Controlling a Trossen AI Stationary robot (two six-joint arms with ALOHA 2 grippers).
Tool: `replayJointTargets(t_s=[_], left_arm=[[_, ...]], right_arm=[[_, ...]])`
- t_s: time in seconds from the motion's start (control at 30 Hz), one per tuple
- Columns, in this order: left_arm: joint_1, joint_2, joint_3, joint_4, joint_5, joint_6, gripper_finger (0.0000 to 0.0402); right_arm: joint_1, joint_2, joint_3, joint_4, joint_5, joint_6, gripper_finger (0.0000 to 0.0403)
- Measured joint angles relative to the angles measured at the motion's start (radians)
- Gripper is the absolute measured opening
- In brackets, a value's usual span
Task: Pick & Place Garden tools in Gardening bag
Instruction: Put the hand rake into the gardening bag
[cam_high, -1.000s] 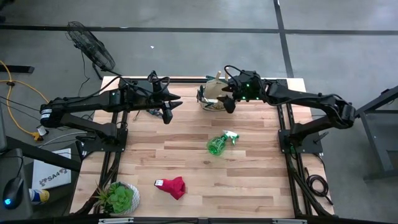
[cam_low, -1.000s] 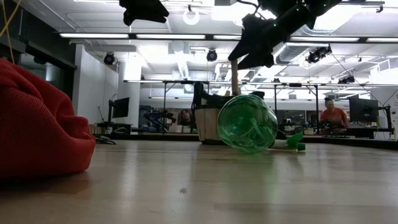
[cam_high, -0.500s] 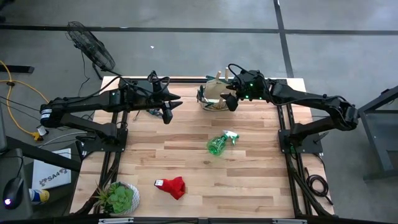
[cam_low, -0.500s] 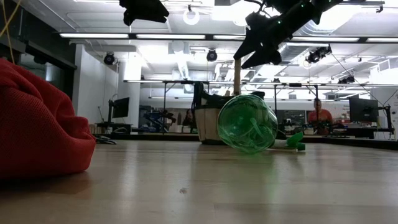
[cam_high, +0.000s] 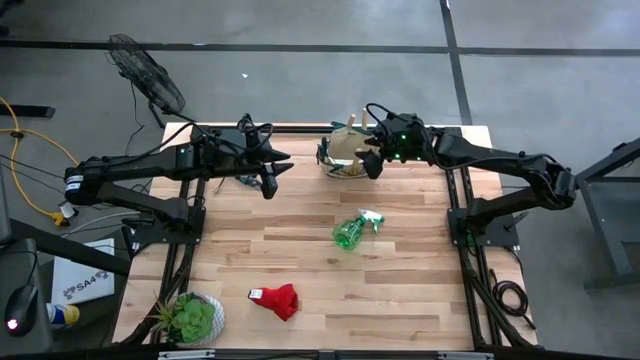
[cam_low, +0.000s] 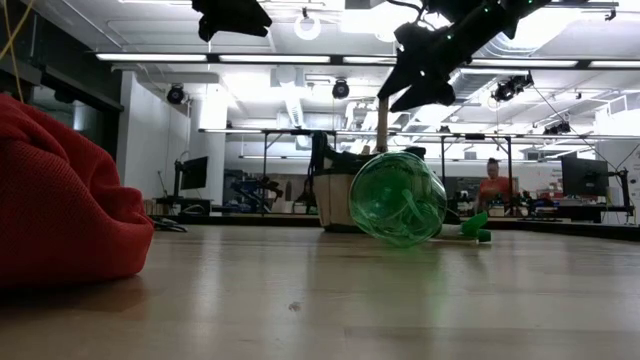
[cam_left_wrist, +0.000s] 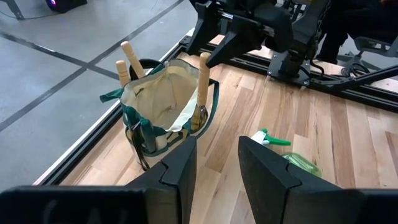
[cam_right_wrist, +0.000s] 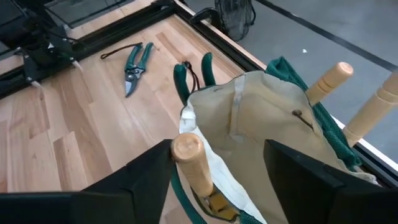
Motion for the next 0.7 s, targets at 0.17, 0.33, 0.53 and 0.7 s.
replayJointTargets(t_s=[0.17, 0.33, 0.53, 0.7], left_arm=[[0.000, 0.000, 0.000, 0.000, 0.000, 0.000, 0.0116], [0.000, 0.000, 0.000, 0.000, 0.000, 0.000, 0.0116], [0.000, 0.000, 0.000, 0.000, 0.000, 0.000, 0.0116], [0.000, 0.000, 0.000, 0.000, 0.000, 0.000, 0.0116]], right_arm=[[0.000, 0.000, 0.000, 0.025, -0.025, 0.019, 0.0293], [0.001, 0.000, 0.000, 0.036, -0.051, 0.029, 0.0319], [0.000, 0.000, 0.000, 0.036, -0.049, 0.048, 0.0297], [0.000, 0.001, 0.000, 0.034, -0.049, 0.049, 0.0241]])
